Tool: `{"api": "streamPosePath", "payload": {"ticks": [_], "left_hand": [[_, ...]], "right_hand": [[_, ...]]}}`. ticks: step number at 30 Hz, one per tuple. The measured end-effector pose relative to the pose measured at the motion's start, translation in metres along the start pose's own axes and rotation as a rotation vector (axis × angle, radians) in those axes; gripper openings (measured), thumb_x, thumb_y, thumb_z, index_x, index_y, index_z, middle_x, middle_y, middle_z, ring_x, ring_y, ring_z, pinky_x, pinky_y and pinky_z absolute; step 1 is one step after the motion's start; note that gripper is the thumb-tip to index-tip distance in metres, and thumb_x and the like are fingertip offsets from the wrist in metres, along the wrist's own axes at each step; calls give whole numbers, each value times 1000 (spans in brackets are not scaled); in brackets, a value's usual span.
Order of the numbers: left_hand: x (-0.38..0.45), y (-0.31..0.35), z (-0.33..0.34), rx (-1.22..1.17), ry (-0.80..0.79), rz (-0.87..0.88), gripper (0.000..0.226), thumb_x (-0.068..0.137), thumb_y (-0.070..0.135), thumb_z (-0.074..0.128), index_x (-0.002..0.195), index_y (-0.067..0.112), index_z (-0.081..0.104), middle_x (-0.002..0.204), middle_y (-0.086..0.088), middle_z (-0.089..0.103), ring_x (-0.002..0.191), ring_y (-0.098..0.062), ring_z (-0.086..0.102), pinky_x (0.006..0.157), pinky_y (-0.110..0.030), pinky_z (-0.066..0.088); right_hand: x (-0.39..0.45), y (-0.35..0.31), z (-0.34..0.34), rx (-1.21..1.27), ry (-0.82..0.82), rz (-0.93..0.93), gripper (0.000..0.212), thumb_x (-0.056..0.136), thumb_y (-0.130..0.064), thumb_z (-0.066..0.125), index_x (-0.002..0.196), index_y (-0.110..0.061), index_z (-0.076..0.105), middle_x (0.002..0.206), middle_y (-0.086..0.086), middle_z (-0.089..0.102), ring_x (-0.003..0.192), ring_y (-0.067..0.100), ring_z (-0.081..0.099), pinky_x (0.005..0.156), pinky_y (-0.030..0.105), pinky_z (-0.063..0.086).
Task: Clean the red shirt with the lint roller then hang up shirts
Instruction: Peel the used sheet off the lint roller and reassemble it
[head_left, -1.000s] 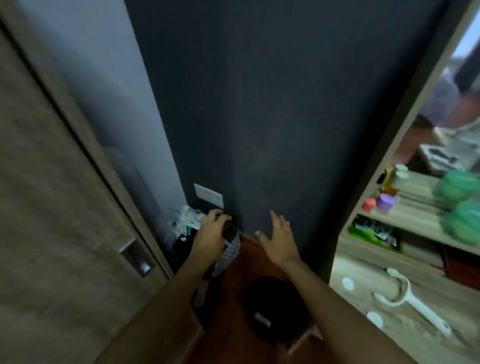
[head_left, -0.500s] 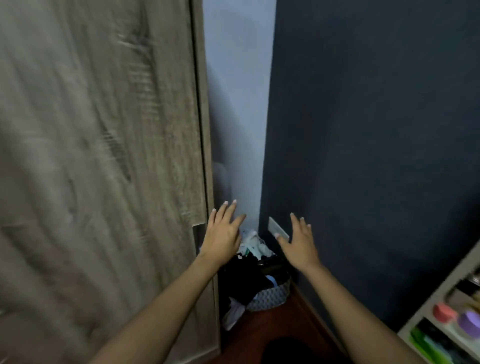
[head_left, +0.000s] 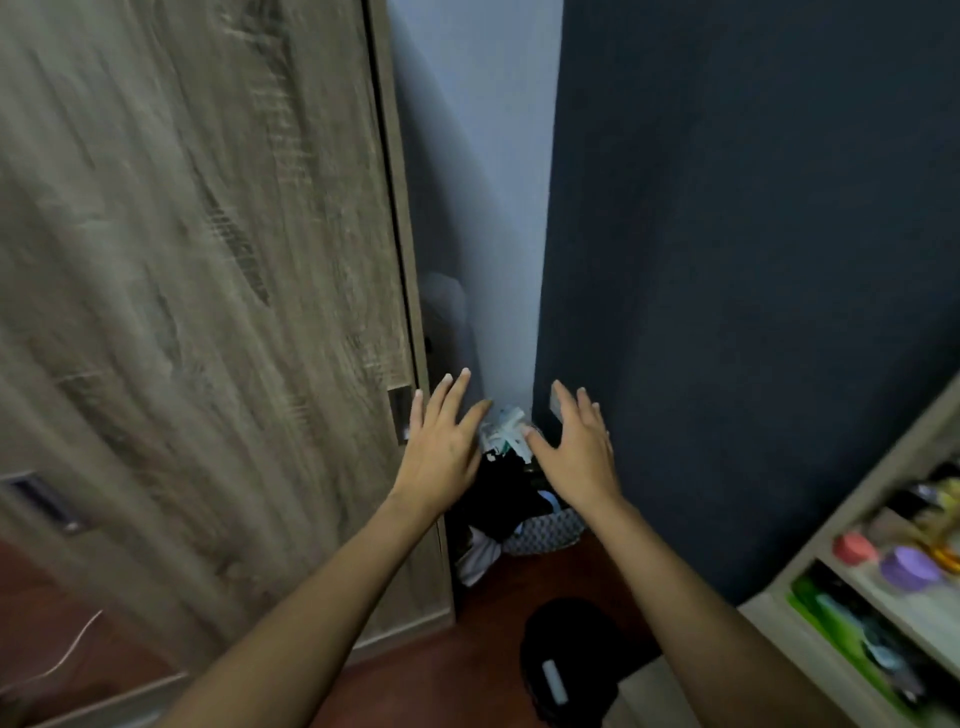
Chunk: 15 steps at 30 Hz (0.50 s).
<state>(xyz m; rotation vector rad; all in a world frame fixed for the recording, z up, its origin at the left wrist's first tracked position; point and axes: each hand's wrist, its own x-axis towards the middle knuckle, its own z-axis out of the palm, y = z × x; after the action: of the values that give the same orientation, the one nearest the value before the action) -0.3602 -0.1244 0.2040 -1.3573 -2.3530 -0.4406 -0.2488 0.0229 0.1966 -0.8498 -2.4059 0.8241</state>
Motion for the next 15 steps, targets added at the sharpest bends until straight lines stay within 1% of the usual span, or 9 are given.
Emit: {"api": "streamPosePath", "payload": {"ticks": [3, 6, 8, 11, 15], "left_hand": [[-8, 17, 8, -77, 15, 59, 53, 77, 13, 66, 129, 14, 56, 150, -19, 36, 139, -39, 32, 107, -62, 29], [-17, 35, 14, -158, 23, 89, 47, 76, 12, 66, 122, 15, 59, 147, -19, 41, 137, -39, 36, 104, -63, 31], [-23, 47, 21, -207, 32, 116, 41, 77, 13, 64, 118, 15, 61, 145, -18, 43, 135, -38, 38, 104, -63, 30], [-30, 67, 36, -263, 22, 168, 38, 80, 11, 66, 117, 14, 61, 145, -19, 43, 135, -39, 37, 104, -62, 29], [-44, 118, 59, -364, -72, 268, 34, 85, 17, 59, 119, 13, 60, 145, -20, 41, 134, -40, 37, 104, -60, 31]], "right_hand": [[-24, 12, -12, 13, 122, 21, 68, 89, -43, 59, 148, -25, 30, 158, 4, 25, 146, 26, 19, 117, 47, 23], [-54, 24, -25, 3, 206, 91, 61, 88, -41, 60, 143, -24, 38, 149, 5, 38, 138, 26, 33, 111, 47, 32], [-76, 36, -31, -18, 239, 142, 59, 88, -43, 59, 141, -24, 40, 146, 4, 41, 134, 26, 38, 109, 46, 35], [-110, 58, -41, -54, 264, 211, 58, 88, -43, 59, 140, -27, 39, 147, 2, 40, 134, 24, 37, 110, 45, 34], [-167, 101, -66, -93, 331, 383, 60, 86, -42, 60, 139, -25, 40, 144, 4, 43, 133, 24, 39, 108, 46, 36]]}}
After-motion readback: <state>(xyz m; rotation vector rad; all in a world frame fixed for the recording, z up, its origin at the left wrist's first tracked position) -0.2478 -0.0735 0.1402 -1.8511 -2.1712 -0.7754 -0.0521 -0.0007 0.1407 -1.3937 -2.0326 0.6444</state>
